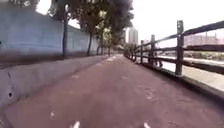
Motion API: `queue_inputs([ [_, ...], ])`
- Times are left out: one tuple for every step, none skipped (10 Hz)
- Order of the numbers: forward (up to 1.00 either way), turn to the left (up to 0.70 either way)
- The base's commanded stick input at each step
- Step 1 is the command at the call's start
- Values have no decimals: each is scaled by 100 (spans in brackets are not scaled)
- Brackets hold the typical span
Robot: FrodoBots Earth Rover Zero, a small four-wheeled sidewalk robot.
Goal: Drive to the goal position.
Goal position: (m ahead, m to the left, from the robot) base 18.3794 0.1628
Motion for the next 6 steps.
queue_inputs([
  [70,0],
  [70,0],
  [70,0],
  [70,0],
  [70,0],
  [70,0],
])
